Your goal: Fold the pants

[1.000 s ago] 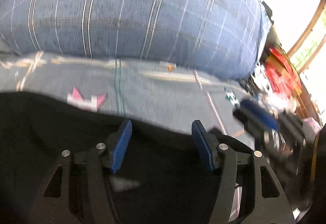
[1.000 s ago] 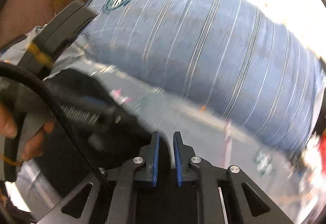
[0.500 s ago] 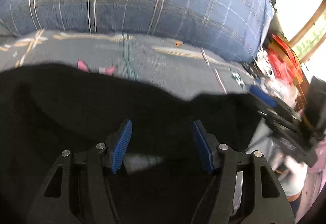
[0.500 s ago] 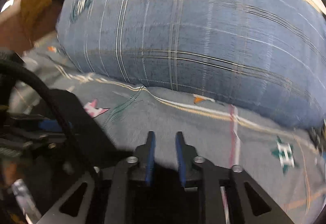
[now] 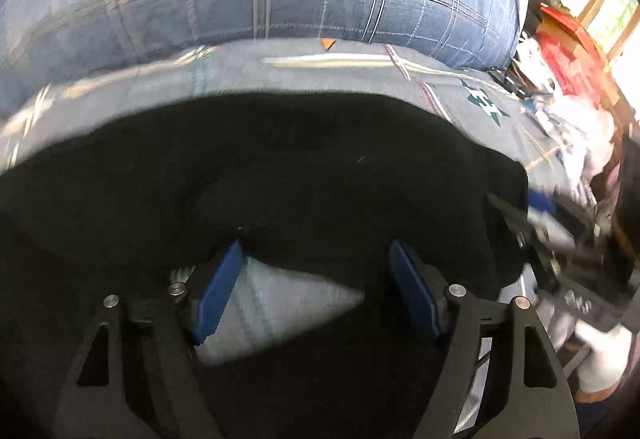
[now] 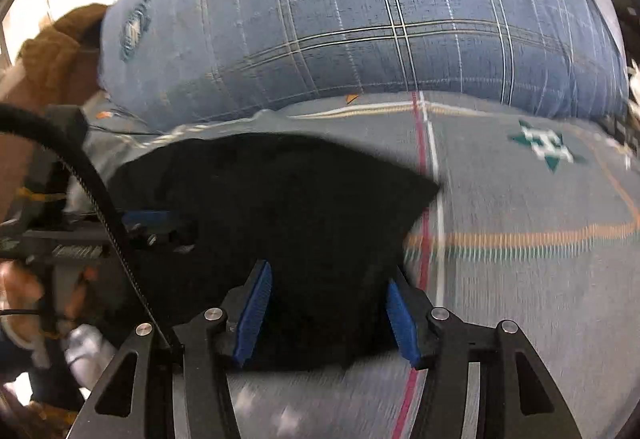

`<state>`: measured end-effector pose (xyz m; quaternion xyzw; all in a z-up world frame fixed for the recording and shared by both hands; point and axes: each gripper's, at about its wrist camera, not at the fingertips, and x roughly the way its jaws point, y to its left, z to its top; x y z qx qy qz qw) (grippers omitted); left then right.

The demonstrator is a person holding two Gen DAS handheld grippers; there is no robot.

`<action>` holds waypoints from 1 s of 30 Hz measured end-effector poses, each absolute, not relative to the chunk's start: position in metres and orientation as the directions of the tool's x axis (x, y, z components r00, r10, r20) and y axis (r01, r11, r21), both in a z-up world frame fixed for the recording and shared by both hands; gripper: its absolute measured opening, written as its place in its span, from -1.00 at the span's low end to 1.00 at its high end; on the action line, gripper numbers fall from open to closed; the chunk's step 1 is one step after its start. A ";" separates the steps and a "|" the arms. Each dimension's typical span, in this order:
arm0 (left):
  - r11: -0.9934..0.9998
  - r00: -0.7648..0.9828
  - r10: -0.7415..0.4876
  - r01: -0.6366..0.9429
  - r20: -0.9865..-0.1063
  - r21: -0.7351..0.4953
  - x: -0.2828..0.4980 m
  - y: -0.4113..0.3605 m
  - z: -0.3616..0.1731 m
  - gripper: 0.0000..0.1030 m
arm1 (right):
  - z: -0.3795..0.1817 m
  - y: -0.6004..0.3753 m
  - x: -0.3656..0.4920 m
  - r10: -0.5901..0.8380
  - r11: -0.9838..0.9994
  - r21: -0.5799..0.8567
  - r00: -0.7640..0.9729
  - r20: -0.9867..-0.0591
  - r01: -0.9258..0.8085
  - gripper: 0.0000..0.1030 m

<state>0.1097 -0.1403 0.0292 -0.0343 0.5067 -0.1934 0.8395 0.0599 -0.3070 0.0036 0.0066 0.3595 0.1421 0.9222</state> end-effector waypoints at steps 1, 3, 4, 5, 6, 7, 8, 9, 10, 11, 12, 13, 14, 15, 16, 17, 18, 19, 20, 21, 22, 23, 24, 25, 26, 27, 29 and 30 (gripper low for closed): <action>0.925 0.419 -0.356 0.284 -0.835 -0.252 0.120 -0.143 0.031 0.46 | 0.008 -0.306 0.074 0.233 0.967 0.082 0.715 -0.659 -0.240 0.04; 0.929 0.438 -0.359 0.256 -0.824 -0.269 0.143 -0.144 0.037 0.46 | 0.019 -0.300 0.101 0.200 0.972 0.038 0.740 -0.642 -0.231 0.04; 0.930 0.447 -0.361 0.239 -0.818 -0.280 0.151 -0.141 0.040 0.46 | 0.023 -0.300 0.111 0.193 0.975 0.034 0.749 -0.634 -0.221 0.04; 0.929 0.453 -0.369 0.215 -0.812 -0.301 0.159 -0.137 0.044 0.46 | 0.030 -0.300 0.123 0.184 0.978 0.040 0.756 -0.628 -0.205 0.04; 0.922 0.457 -0.386 0.201 -0.801 -0.330 0.164 -0.132 0.048 0.46 | 0.038 -0.302 0.130 0.186 0.980 0.059 0.758 -0.626 -0.192 0.04; 0.915 0.465 -0.403 0.193 -0.788 -0.354 0.166 -0.128 0.052 0.46 | 0.044 -0.304 0.129 0.198 0.979 0.081 0.764 -0.615 -0.188 0.04; 0.911 0.473 -0.412 0.191 -0.779 -0.365 0.167 -0.125 0.056 0.46 | 0.053 -0.309 0.120 0.224 0.974 0.115 0.783 -0.581 -0.194 0.04; 0.910 0.486 -0.413 0.196 -0.770 -0.364 0.166 -0.122 0.060 0.46 | 0.060 -0.316 0.107 0.243 0.970 0.145 0.802 -0.546 -0.195 0.04; 0.912 0.487 -0.410 0.202 -0.771 -0.358 0.164 -0.121 0.062 0.46 | 0.063 -0.322 0.100 0.249 0.968 0.161 0.807 -0.536 -0.192 0.07; 0.910 0.478 -0.415 0.217 -0.774 -0.353 0.161 -0.122 0.062 0.46 | 0.061 -0.329 0.087 0.252 0.967 0.181 0.803 -0.540 -0.182 0.13; 0.898 0.452 -0.439 0.254 -0.777 -0.360 0.156 -0.124 0.062 0.46 | 0.053 -0.337 0.073 0.255 0.965 0.197 0.787 -0.562 -0.172 0.15; 0.883 0.426 -0.464 0.294 -0.777 -0.366 0.148 -0.127 0.061 0.46 | 0.047 -0.342 0.068 0.260 0.964 0.206 0.774 -0.577 -0.170 0.17; 0.871 0.400 -0.477 0.331 -0.783 -0.362 0.138 -0.131 0.059 0.46 | 0.034 -0.346 0.058 0.266 0.962 0.216 0.748 -0.608 -0.167 0.17; 0.866 0.387 -0.480 0.350 -0.787 -0.357 0.133 -0.136 0.059 0.46 | 0.020 -0.351 0.050 0.260 0.964 0.214 0.716 -0.648 -0.156 0.17; 0.854 0.366 -0.492 0.378 -0.790 -0.357 0.124 -0.141 0.056 0.46 | 0.010 -0.355 0.045 0.249 0.968 0.204 0.698 -0.671 -0.148 0.17; 0.840 0.338 -0.504 0.405 -0.795 -0.361 0.117 -0.148 0.053 0.46 | 0.003 -0.357 0.039 0.243 0.969 0.197 0.690 -0.682 -0.146 0.17; 0.830 0.315 -0.512 0.420 -0.799 -0.367 0.116 -0.155 0.050 0.46 | -0.003 -0.359 0.036 0.247 0.968 0.200 0.684 -0.687 -0.148 0.17; 0.819 0.289 -0.523 0.432 -0.802 -0.378 0.114 -0.163 0.046 0.46 | -0.006 -0.360 0.036 0.258 0.965 0.210 0.680 -0.686 -0.154 0.17; 0.813 0.271 -0.527 0.438 -0.806 -0.384 0.112 -0.169 0.043 0.46 | -0.010 -0.361 0.038 0.275 0.961 0.225 0.675 -0.685 -0.163 0.17; 0.803 0.242 -0.530 0.450 -0.813 -0.390 0.111 -0.177 0.038 0.46 | -0.012 -0.360 0.044 0.291 0.956 0.235 0.674 -0.679 -0.176 0.17; 0.790 0.212 -0.537 0.465 -0.816 -0.399 0.110 -0.186 0.033 0.46 | -0.012 -0.361 0.048 0.298 0.954 0.235 0.680 -0.670 -0.187 0.09; 0.774 0.182 -0.547 0.481 -0.817 -0.411 0.110 -0.195 0.027 0.46 | -0.013 -0.359 0.053 0.304 0.952 0.231 0.686 -0.661 -0.200 -0.23; 0.775 0.197 -0.545 0.490 -0.815 -0.399 0.106 -0.198 0.029 0.46 | -0.013 -0.357 0.058 0.308 0.951 0.230 0.681 -0.664 -0.207 -0.39; 0.777 0.220 -0.540 0.503 -0.813 -0.380 0.102 -0.200 0.032 0.45 | -0.013 -0.354 0.060 0.309 0.951 0.219 0.673 -0.672 -0.218 -0.59; 0.772 0.215 -0.541 0.509 -0.813 -0.380 0.100 -0.203 0.033 0.42 | -0.013 -0.351 0.060 0.306 0.952 0.202 0.669 -0.678 -0.230 -0.69; 0.754 0.184 -0.566 0.511 -0.804 -0.414 0.099 -0.204 0.035 0.34 | -0.010 -0.347 0.057 0.293 0.955 0.173 0.663 -0.689 -0.242 -0.77; 0.730 0.168 -0.603 0.509 -0.780 -0.456 0.095 -0.205 0.043 0.34 | -0.005 -0.347 0.050 0.331 0.942 0.199 0.652 -0.682 -0.270 -0.86; 0.725 0.182 -0.607 0.524 -0.773 -0.446 0.090 -0.206 0.050 0.34 | 0.002 -0.347 0.040 0.339 0.939 0.197 0.655 -0.675 -0.283 -0.86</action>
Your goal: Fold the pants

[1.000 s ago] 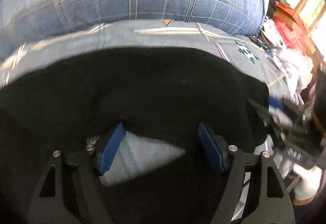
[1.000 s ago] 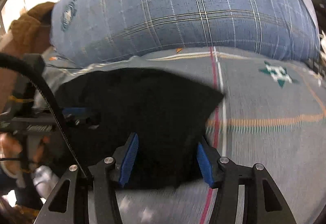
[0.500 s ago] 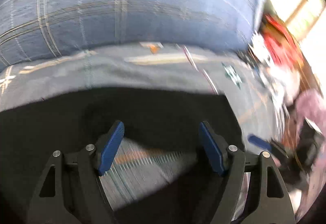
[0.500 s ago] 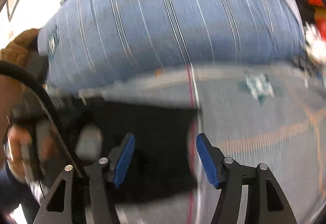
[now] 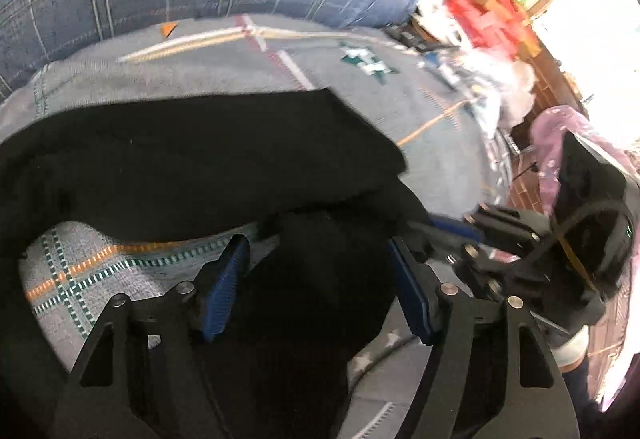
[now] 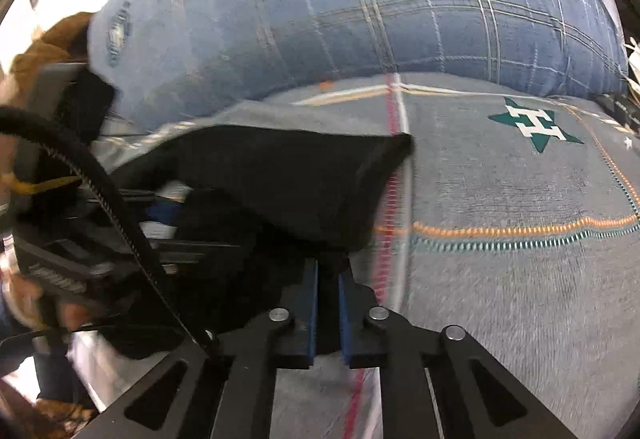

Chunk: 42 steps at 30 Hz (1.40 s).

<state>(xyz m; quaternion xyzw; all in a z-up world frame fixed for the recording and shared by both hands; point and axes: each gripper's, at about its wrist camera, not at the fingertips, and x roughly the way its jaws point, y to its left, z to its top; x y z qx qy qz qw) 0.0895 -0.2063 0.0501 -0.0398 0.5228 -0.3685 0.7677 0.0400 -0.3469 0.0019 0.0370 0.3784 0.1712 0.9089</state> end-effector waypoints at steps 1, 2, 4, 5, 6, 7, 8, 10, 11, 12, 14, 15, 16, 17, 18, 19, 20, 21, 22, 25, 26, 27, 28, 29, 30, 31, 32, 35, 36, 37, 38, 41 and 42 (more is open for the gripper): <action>0.719 0.188 -0.611 0.537 -0.769 -0.440 0.087 -0.208 0.054 0.34 | 0.006 -0.346 0.036 0.331 0.941 0.182 0.658 -0.677 -0.286 -0.86; 0.700 0.186 -0.626 0.561 -0.757 -0.441 0.079 -0.210 0.060 0.34 | 0.013 -0.346 0.023 0.320 0.943 0.163 0.661 -0.678 -0.289 -0.86; 0.665 0.168 -0.653 0.594 -0.739 -0.453 0.066 -0.213 0.067 0.34 | 0.024 -0.347 -0.002 0.305 0.946 0.138 0.663 -0.684 -0.293 -0.86; 0.659 0.168 -0.653 0.605 -0.738 -0.446 0.059 -0.215 0.069 0.34 | 0.029 -0.347 -0.017 0.280 0.951 0.107 0.663 -0.694 -0.289 -0.86; 0.667 0.181 -0.645 0.607 -0.743 -0.431 0.053 -0.214 0.071 0.34 | 0.032 -0.348 -0.031 0.256 0.956 0.082 0.663 -0.704 -0.283 -0.86; 0.676 0.199 -0.637 0.609 -0.745 -0.416 0.048 -0.214 0.072 0.34 | 0.032 -0.352 -0.039 0.241 0.960 0.073 0.661 -0.711 -0.272 -0.86; 0.687 0.220 -0.627 0.608 -0.747 -0.398 0.044 -0.210 0.072 0.34 | 0.030 -0.357 -0.047 0.229 0.963 0.073 0.651 -0.724 -0.258 -0.86; 0.714 0.254 -0.609 0.587 -0.751 -0.381 0.040 -0.201 0.072 0.34 | 0.020 -0.365 -0.054 0.174 0.972 0.036 0.612 -0.771 -0.231 -0.86; 0.731 0.270 -0.605 0.560 -0.749 -0.389 0.039 -0.191 0.073 0.34 | 0.011 -0.365 -0.052 0.125 0.976 -0.006 0.584 -0.802 -0.218 -0.86; 0.740 0.278 -0.606 0.540 -0.745 -0.401 0.040 -0.182 0.072 0.34 | 0.004 -0.363 -0.048 0.091 0.976 -0.038 0.563 -0.822 -0.212 -0.86; 0.766 0.309 -0.600 0.487 -0.738 -0.419 0.036 -0.156 0.074 0.35 | -0.012 -0.356 -0.038 0.025 0.967 -0.109 0.512 -0.859 -0.230 -0.84; 0.778 0.328 -0.592 0.469 -0.736 -0.417 0.034 -0.144 0.076 0.34 | -0.023 -0.350 -0.030 -0.037 0.955 -0.173 0.481 -0.876 -0.242 -0.80; 0.797 0.359 -0.577 0.443 -0.734 -0.410 0.030 -0.126 0.078 0.35 | -0.027 -0.347 -0.028 -0.062 0.948 -0.200 0.470 -0.880 -0.249 -0.79; 0.813 0.380 -0.561 0.422 -0.735 -0.402 0.027 -0.113 0.079 0.35 | -0.026 -0.346 -0.027 -0.060 0.945 -0.206 0.481 -0.875 -0.256 -0.79; 0.836 0.413 -0.534 0.386 -0.738 -0.390 0.022 -0.092 0.080 0.35 | -0.022 -0.347 -0.027 -0.055 0.948 -0.199 0.486 -0.872 -0.250 -0.76; 0.848 0.429 -0.520 0.366 -0.739 -0.384 0.019 -0.081 0.079 0.35 | -0.020 -0.350 -0.029 -0.051 0.951 -0.191 0.487 -0.872 -0.243 -0.67; 0.864 0.450 -0.497 0.335 -0.742 -0.375 0.014 -0.062 0.078 0.35 | -0.016 -0.355 -0.033 -0.053 0.957 -0.183 0.489 -0.871 -0.223 -0.63; 0.877 0.464 -0.476 0.310 -0.747 -0.366 0.009 -0.047 0.075 0.35 | -0.012 -0.360 -0.040 -0.057 0.962 -0.180 0.498 -0.865 -0.204 -0.63; 0.890 0.473 -0.454 0.282 -0.755 -0.358 0.005 -0.032 0.071 0.35 | -0.008 -0.361 -0.044 -0.051 0.965 -0.173 0.511 -0.858 -0.195 -0.63; 0.919 0.496 -0.394 0.187 -0.774 -0.347 -0.006 0.008 0.057 0.35 | 0.013 -0.361 -0.057 0.062 0.978 -0.066 0.574 -0.817 -0.199 -0.56; 0.925 0.503 -0.375 0.152 -0.778 -0.348 -0.009 0.023 0.051 0.35 | 0.018 -0.357 -0.059 0.107 0.976 -0.028 0.588 -0.802 -0.215 -0.53; 0.931 0.510 -0.354 0.110 -0.784 -0.348 -0.012 0.037 0.045 0.35 | 0.023 -0.350 -0.059 0.160 0.970 0.012 0.603 -0.782 -0.242 -0.49; 0.931 0.511 -0.343 0.075 -0.788 -0.356 -0.016 0.049 0.037 0.35 | 0.025 -0.345 -0.060 0.191 0.966 0.035 0.610 -0.769 -0.258 -0.38; 0.931 0.499 -0.337 0.049 -0.798 -0.362 -0.018 0.057 0.028 0.35 | 0.027 -0.339 -0.058 0.237 0.957 0.070 0.620 -0.748 -0.282 -0.32; 0.931 0.484 -0.332 0.030 -0.810 -0.364 -0.020 0.063 0.021 0.34 | 0.028 -0.333 -0.056 0.268 0.950 0.092 0.625 -0.734 -0.300 -0.32; 0.925 0.496 -0.348 0.043 -0.796 -0.377 -0.022 0.067 0.019 0.34 | 0.028 -0.327 -0.051 0.306 0.939 0.117 0.628 -0.716 -0.324 -0.32; 0.923 0.504 -0.355 0.058 -0.787 -0.380 -0.024 0.070 0.020 0.35 | 0.028 -0.319 -0.046 0.345 0.926 0.144 0.630 -0.696 -0.349 -0.32; 0.940 0.483 -0.331 0.093 -0.811 -0.328 -0.022 0.064 0.029 0.35 | 0.031 -0.291 -0.024 0.421 0.898 0.198 0.635 -0.648 -0.393 -0.31; 0.944 0.497 -0.322 0.100 -0.806 -0.316 -0.021 0.064 0.035 0.35 | 0.032 -0.281 -0.013 0.443 0.887 0.210 0.631 -0.637 -0.411 -0.31; 0.946 0.513 -0.316 0.109 -0.798 -0.304 -0.017 0.067 0.041 0.35 | 0.035 -0.275 -0.004 0.454 0.880 0.208 0.628 -0.632 -0.427 -0.29; 0.948 0.527 -0.311 0.119 -0.791 -0.294 -0.012 0.070 0.049 0.35 | 0.038 -0.268 0.003 0.458 0.875 0.196 0.628 -0.628 -0.443 -0.23; 0.951 0.534 -0.310 0.152 -0.787 -0.271 0.009 0.081 0.063 0.35 | 0.045 -0.246 0.026 0.472 0.854 0.148 0.621 -0.625 -0.499 -0.07; 0.953 0.540 -0.302 0.162 -0.785 -0.255 0.022 0.086 0.066 0.35 | 0.048 -0.238 0.036 0.475 0.846 0.134 0.614 -0.630 -0.516 -0.07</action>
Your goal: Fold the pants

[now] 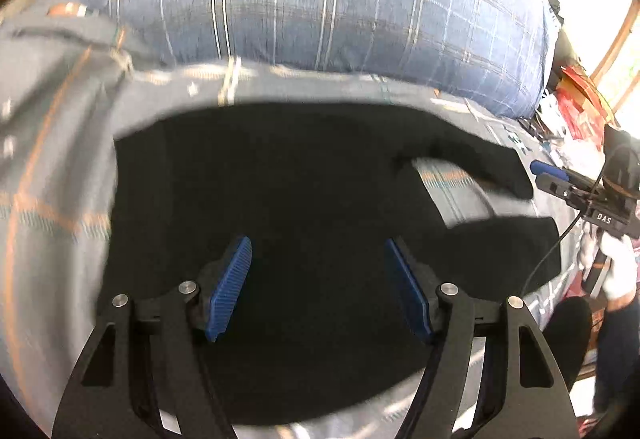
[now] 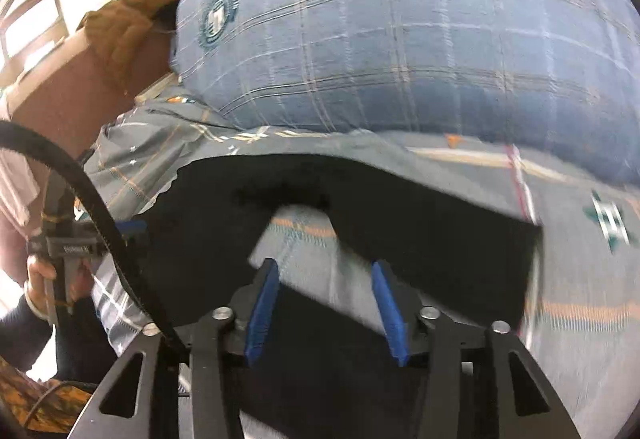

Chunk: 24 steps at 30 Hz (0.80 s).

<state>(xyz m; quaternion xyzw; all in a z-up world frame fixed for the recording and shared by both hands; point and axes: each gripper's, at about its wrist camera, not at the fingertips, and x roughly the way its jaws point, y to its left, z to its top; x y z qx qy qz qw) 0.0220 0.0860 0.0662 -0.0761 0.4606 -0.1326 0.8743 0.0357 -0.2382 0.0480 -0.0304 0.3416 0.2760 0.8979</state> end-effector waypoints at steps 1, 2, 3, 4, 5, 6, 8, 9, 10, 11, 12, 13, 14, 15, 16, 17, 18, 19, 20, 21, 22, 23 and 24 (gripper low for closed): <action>0.955 0.542 -0.296 0.170 -0.787 -0.243 0.032 0.090 0.068 0.35 | 0.049 -0.235 0.043 0.474 0.840 0.120 0.608 -0.637 -0.529 -0.06; 0.956 0.534 -0.293 0.187 -0.793 -0.227 0.046 0.093 0.069 0.35 | 0.051 -0.230 0.052 0.470 0.835 0.103 0.602 -0.646 -0.541 -0.06; 0.954 0.526 -0.296 0.202 -0.797 -0.221 0.056 0.097 0.069 0.35 | 0.053 -0.225 0.063 0.463 0.828 0.080 0.595 -0.657 -0.555 -0.06; 0.951 0.511 -0.300 0.224 -0.806 -0.213 0.071 0.100 0.068 0.35 | 0.053 -0.223 0.073 0.456 0.822 0.062 0.590 -0.666 -0.566 -0.05; 0.949 0.497 -0.301 0.240 -0.814 -0.204 0.084 0.100 0.067 0.35 | 0.053 -0.221 0.082 0.448 0.819 0.046 0.588 -0.674 -0.572 -0.05; 0.944 0.470 -0.299 0.273 -0.831 -0.185 0.101 0.100 0.065 0.35 | 0.053 -0.222 0.093 0.443 0.816 0.037 0.582 -0.682 -0.577 -0.04; 0.938 0.442 -0.285 0.309 -0.850 -0.154 0.122 0.100 0.060 0.35 | 0.052 -0.225 0.116 0.450 0.805 0.049 0.555 -0.700 -0.591 -0.04; 0.935 0.421 -0.271 0.330 -0.865 -0.133 0.137 0.100 0.056 0.35 | 0.050 -0.225 0.129 0.443 0.805 0.046 0.548 -0.709 -0.592 -0.04; 0.933 0.407 -0.262 0.339 -0.875 -0.122 0.146 0.099 0.052 0.35 | 0.049 -0.228 0.135 0.441 0.802 0.044 0.541 -0.717 -0.596 -0.03; 0.933 0.400 -0.256 0.341 -0.880 -0.116 0.154 0.100 0.049 0.35 | 0.047 -0.226 0.146 0.436 0.796 0.041 0.525 -0.731 -0.604 -0.03; 0.932 0.389 -0.252 0.344 -0.886 -0.114 0.163 0.101 0.044 0.35 | 0.044 -0.225 0.153 0.430 0.792 0.035 0.517 -0.740 -0.609 -0.03; 0.927 0.371 -0.253 0.358 -0.894 -0.114 0.171 0.101 0.039 0.35 | 0.040 -0.221 0.164 0.422 0.784 0.025 0.503 -0.754 -0.621 -0.03; 0.921 0.358 -0.252 0.374 -0.899 -0.109 0.176 0.100 0.035 0.35 | 0.037 -0.219 0.171 0.416 0.778 0.019 0.493 -0.764 -0.628 -0.03; 0.913 0.347 -0.250 0.396 -0.904 -0.100 0.180 0.099 0.031 0.35 | 0.033 -0.215 0.179 0.404 0.772 0.007 0.483 -0.776 -0.635 -0.02; 0.907 0.339 -0.246 0.412 -0.908 -0.092 0.182 0.098 0.028 0.35 | 0.030 -0.214 0.184 0.396 0.766 -0.005 0.478 -0.784 -0.643 -0.01; 0.900 0.331 -0.236 0.430 -0.914 -0.077 0.185 0.098 0.024 0.35 | 0.027 -0.210 0.191 0.387 0.757 -0.017 0.469 -0.794 -0.653 -0.01; 0.896 0.326 -0.233 0.439 -0.916 -0.071 0.187 0.097 0.021 0.35 | 0.023 -0.207 0.198 0.382 0.747 -0.023 0.458 -0.802 -0.664 -0.01; 0.889 0.319 -0.236 0.452 -0.918 -0.072 0.191 0.097 0.019 0.36 | 0.021 -0.205 0.201 0.381 0.742 -0.023 0.450 -0.807 -0.670 0.02; 0.883 0.313 -0.249 0.461 -0.916 -0.083 0.194 0.098 0.018 0.36 | 0.017 -0.203 0.207 0.381 0.734 -0.020 0.435 -0.816 -0.679 0.08; 0.881 0.307 -0.259 0.465 -0.916 -0.094 0.198 0.100 0.017 0.36 | 0.014 -0.201 0.211 0.380 0.724 -0.015 0.418 -0.825 -0.689 0.11; 0.880 0.299 -0.260 0.465 -0.918 -0.097 0.200 0.101 0.017 0.36 | 0.011 -0.200 0.214 0.378 0.719 -0.014 0.408 -0.831 -0.695 0.17; 0.882 0.287 -0.250 0.461 -0.925 -0.096 0.204 0.102 0.016 0.36 | 0.008 -0.199 0.217 0.375 0.714 -0.013 0.397 -0.838 -0.700 0.21; 0.883 0.281 -0.248 0.460 -0.927 -0.097 0.206 0.103 0.017 0.36 | 0.006 -0.199 0.220 0.377 0.710 -0.005 0.387 -0.842 -0.704 0.23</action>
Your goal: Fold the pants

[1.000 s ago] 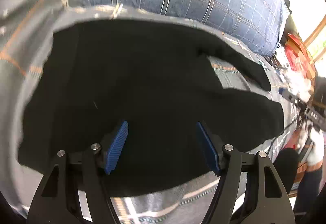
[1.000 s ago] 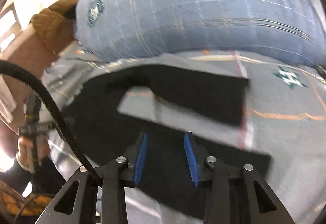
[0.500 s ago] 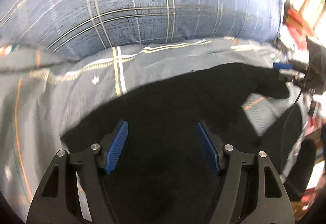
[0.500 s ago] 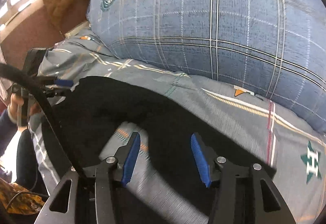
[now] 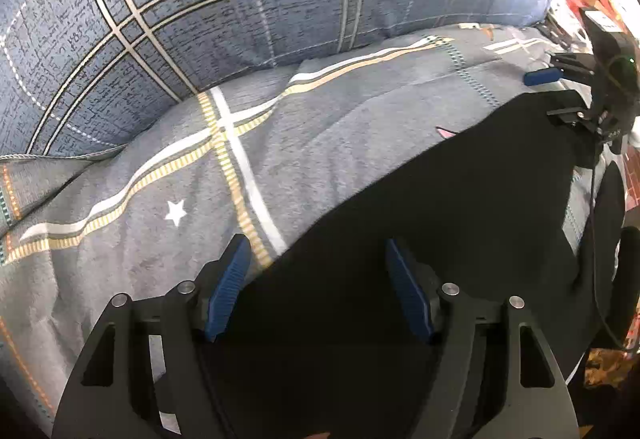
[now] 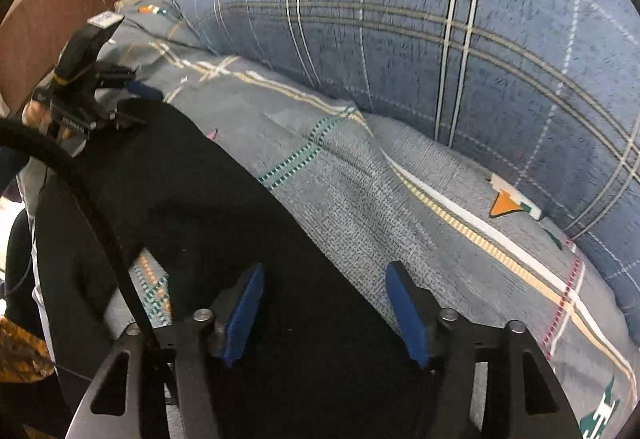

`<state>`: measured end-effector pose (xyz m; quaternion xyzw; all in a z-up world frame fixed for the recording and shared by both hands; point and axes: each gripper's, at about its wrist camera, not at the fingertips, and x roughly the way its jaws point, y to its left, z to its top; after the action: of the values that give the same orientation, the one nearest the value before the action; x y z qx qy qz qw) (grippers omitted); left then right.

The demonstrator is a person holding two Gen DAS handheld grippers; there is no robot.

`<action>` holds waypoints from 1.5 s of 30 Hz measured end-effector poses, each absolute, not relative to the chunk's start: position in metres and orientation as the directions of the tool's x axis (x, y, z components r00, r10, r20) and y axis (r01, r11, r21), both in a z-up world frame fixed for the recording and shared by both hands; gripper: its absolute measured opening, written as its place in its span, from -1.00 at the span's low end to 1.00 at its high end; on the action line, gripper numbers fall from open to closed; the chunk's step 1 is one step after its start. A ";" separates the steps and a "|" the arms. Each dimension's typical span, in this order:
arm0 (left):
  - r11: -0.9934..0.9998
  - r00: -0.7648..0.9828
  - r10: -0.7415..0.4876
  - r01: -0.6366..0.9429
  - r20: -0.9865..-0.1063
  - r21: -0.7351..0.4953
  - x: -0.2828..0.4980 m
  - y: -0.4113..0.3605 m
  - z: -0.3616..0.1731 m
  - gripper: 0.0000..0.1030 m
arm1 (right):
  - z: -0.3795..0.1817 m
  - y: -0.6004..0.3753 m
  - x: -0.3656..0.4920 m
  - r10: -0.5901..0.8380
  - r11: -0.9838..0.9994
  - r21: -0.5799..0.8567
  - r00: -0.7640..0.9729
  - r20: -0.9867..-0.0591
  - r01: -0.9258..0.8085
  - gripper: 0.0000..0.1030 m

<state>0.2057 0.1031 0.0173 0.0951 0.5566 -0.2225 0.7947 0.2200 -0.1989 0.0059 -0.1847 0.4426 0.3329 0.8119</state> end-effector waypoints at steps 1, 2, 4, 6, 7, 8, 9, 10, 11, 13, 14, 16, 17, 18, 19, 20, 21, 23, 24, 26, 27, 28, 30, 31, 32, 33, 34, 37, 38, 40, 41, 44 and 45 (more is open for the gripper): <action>0.880 0.283 -0.246 0.465 -0.927 -0.092 0.207 0.104 0.019 0.36 | 0.005 -0.198 0.223 0.381 0.709 0.001 0.381 -0.843 -0.706 0.24; 0.873 0.283 -0.247 0.479 -0.927 -0.087 0.206 0.104 0.018 0.36 | 0.005 -0.198 0.224 0.389 0.706 0.013 0.373 -0.842 -0.708 0.24; 0.868 0.278 -0.260 0.486 -0.925 -0.098 0.204 0.105 0.014 0.45 | 0.004 -0.199 0.223 0.400 0.699 0.022 0.365 -0.841 -0.715 0.24; 0.872 0.289 -0.272 0.478 -0.918 -0.108 0.205 0.108 0.011 0.59 | 0.001 -0.198 0.223 0.409 0.692 0.042 0.344 -0.845 -0.720 0.25; 0.871 0.286 -0.280 0.478 -0.917 -0.117 0.205 0.110 0.011 0.59 | 0.001 -0.199 0.223 0.411 0.694 0.045 0.344 -0.844 -0.719 0.25; 0.872 0.285 -0.280 0.476 -0.917 -0.119 0.205 0.110 0.011 0.59 | 0.002 -0.198 0.222 0.416 0.694 0.048 0.346 -0.841 -0.718 0.16; 0.874 0.291 -0.272 0.473 -0.917 -0.109 0.203 0.110 0.011 0.59 | 0.002 -0.196 0.221 0.414 0.692 0.042 0.348 -0.841 -0.721 0.06; 0.877 0.308 -0.256 0.473 -0.916 -0.086 0.200 0.107 0.011 0.48 | 0.002 -0.194 0.220 0.415 0.686 0.038 0.348 -0.841 -0.726 -0.20; 0.867 0.333 -0.266 0.493 -0.905 -0.074 0.193 0.103 0.016 0.21 | 0.003 -0.189 0.217 0.421 0.672 0.030 0.348 -0.837 -0.740 -0.39; 0.859 0.420 -0.243 0.512 -0.875 0.007 0.173 0.089 0.025 -0.76 | 0.005 -0.177 0.211 0.392 0.655 -0.018 0.360 -0.847 -0.756 -0.57; 0.869 0.456 -0.200 0.492 -0.867 0.058 0.166 0.083 0.026 -0.76 | 0.007 -0.171 0.206 0.373 0.645 -0.049 0.369 -0.851 -0.763 -0.76; 0.889 0.488 -0.168 0.451 -0.857 0.083 0.155 0.079 0.028 -0.85 | 0.012 -0.165 0.201 0.343 0.646 -0.085 0.388 -0.856 -0.759 -0.88; 0.896 0.505 -0.170 0.437 -0.846 0.081 0.149 0.079 0.033 -0.88 | 0.017 -0.165 0.197 0.346 0.650 -0.089 0.398 -0.849 -0.754 -0.89; 0.900 0.518 -0.189 0.430 -0.835 0.063 0.143 0.081 0.039 -0.88 | 0.024 -0.167 0.192 0.354 0.657 -0.089 0.411 -0.840 -0.749 -0.89; 0.903 0.536 -0.223 0.429 -0.815 0.035 0.133 0.084 0.052 -0.88 | 0.031 -0.169 0.186 0.359 0.659 -0.092 0.419 -0.834 -0.746 -0.90; 0.906 0.559 -0.241 0.424 -0.793 0.024 0.123 0.086 0.065 -0.89 | 0.038 -0.172 0.180 0.359 0.661 -0.099 0.430 -0.829 -0.744 -0.90; 0.909 0.585 -0.256 0.417 -0.770 0.015 0.110 0.089 0.078 -0.89 | 0.047 -0.175 0.170 0.364 0.658 -0.105 0.437 -0.823 -0.745 -0.90; 0.912 0.619 -0.289 0.409 -0.730 -0.015 0.085 0.096 0.100 -0.89 | 0.064 -0.177 0.148 0.372 0.647 -0.127 0.457 -0.808 -0.751 -0.90; 0.911 0.636 -0.317 0.410 -0.703 -0.040 0.063 0.101 0.113 -0.90 | 0.074 -0.179 0.133 0.381 0.642 -0.133 0.465 -0.799 -0.755 -0.90; 0.908 0.646 -0.345 0.413 -0.681 -0.068 0.034 0.103 0.121 -0.90 | 0.090 -0.182 0.105 0.400 0.640 -0.143 0.487 -0.777 -0.755 -0.90; 0.907 0.650 -0.353 0.414 -0.673 -0.075 0.008 0.105 0.122 -0.90 | 0.098 -0.184 0.084 0.416 0.633 -0.145 0.493 -0.764 -0.760 -0.90; 0.907 0.650 -0.355 0.415 -0.672 -0.078 -0.011 0.105 0.118 -0.90 | 0.103 -0.188 0.072 0.424 0.627 -0.149 0.495 -0.758 -0.765 -0.90; 0.909 0.635 -0.359 0.405 -0.684 -0.100 -0.041 0.104 0.105 -0.90 | 0.105 -0.189 0.030 0.436 0.611 -0.155 0.494 -0.752 -0.776 -0.90; 0.912 0.620 -0.363 0.389 -0.695 -0.129 -0.056 0.106 0.093 -0.90 | 0.103 -0.192 0.014 0.445 0.607 -0.144 0.484 -0.754 -0.782 -0.90; 0.917 0.604 -0.361 0.370 -0.710 -0.151 -0.068 0.107 0.079 -0.90 | 0.097 -0.193 -0.005 0.465 0.597 -0.116 0.461 -0.755 -0.794 -0.90; 0.927 0.593 -0.341 0.343 -0.729 -0.154 -0.076 0.107 0.065 -0.90 | 0.089 -0.194 -0.019 0.481 0.591 -0.088 0.438 -0.760 -0.802 -0.90; 0.935 0.585 -0.324 0.317 -0.743 -0.158 -0.080 0.108 0.052 -0.90 | 0.073 -0.195 -0.032 0.489 0.588 -0.055 0.408 -0.771 -0.807 -0.90; 0.942 0.549 -0.329 0.242 -0.768 -0.231 -0.081 0.114 0.029 -0.90 | 0.015 -0.196 -0.040 0.457 0.631 0.033 0.337 -0.823 -0.775 -0.90; 0.940 0.549 -0.340 0.216 -0.764 -0.264 -0.084 0.118 0.029 -0.90 | 0.002 -0.197 -0.038 0.442 0.646 0.040 0.331 -0.833 -0.762 -0.90; 0.915 0.548 -0.397 0.173 -0.736 -0.365 -0.092 0.133 0.035 -0.88 | -0.019 -0.194 -0.041 0.424 0.669 0.030 0.348 -0.836 -0.743 -0.90; 0.904 0.557 -0.410 0.143 -0.722 -0.403 -0.097 0.143 0.040 -0.88 | -0.016 -0.197 -0.043 0.449 0.680 0.035 0.379 -0.809 -0.732 -0.89; 0.892 0.604 -0.395 0.071 -0.692 -0.447 -0.113 0.165 0.053 -0.29 | -0.005 -0.199 -0.050 0.438 0.716 0.030 0.416 -0.797 -0.698 -0.47; 0.880 0.624 -0.389 0.032 -0.678 -0.474 -0.117 0.175 0.055 0.22 | 0.000 -0.198 -0.057 0.440 0.712 0.007 0.438 -0.784 -0.702 -0.36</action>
<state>-0.1174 0.1745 0.0553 -0.2137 0.4168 -0.1202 0.8753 -0.0573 -0.1978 0.0001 -0.1622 0.4038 0.3433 0.8323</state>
